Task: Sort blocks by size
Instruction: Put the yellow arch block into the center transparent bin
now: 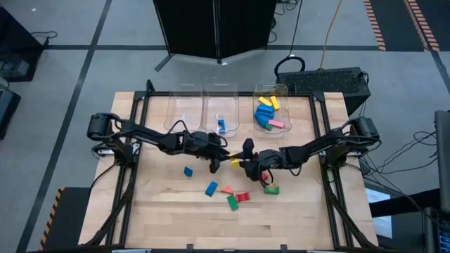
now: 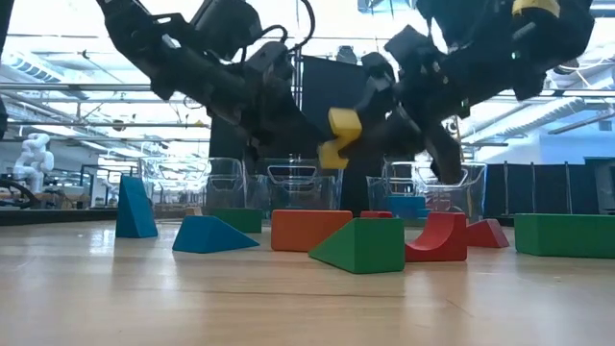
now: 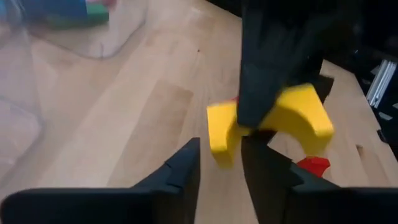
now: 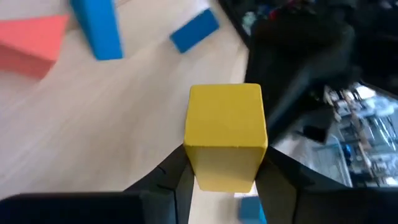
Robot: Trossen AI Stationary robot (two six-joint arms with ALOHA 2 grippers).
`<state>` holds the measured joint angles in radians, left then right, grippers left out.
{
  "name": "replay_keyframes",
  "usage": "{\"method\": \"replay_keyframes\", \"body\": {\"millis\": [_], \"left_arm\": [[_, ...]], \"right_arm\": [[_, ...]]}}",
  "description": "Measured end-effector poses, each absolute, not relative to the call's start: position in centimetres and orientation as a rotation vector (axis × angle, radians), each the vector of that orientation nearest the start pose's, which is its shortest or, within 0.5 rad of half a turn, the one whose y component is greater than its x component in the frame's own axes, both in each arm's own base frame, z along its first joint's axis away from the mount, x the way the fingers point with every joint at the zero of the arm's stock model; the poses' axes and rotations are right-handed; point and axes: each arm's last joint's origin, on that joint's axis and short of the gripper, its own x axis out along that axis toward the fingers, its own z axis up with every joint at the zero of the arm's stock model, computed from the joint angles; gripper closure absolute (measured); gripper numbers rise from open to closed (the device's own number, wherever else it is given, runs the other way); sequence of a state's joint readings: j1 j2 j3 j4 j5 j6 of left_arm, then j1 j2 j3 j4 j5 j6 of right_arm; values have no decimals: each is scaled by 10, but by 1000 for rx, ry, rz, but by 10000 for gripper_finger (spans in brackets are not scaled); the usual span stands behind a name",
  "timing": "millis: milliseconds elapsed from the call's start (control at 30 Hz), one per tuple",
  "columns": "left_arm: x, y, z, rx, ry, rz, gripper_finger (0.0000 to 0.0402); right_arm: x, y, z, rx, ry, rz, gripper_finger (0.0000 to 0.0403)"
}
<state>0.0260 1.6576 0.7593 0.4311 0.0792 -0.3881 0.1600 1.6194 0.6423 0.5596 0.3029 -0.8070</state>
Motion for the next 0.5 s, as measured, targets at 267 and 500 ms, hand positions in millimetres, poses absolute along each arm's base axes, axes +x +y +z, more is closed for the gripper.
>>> {"method": "replay_keyframes", "body": {"millis": [267,500], "left_arm": [[310,6,199,-317,495,22,241],[294,-4,217,-233,507,57,240]], "right_arm": [[292,27,194,-796,395,-81,273],[295,-21,225,-575,384,-206,273]]}}
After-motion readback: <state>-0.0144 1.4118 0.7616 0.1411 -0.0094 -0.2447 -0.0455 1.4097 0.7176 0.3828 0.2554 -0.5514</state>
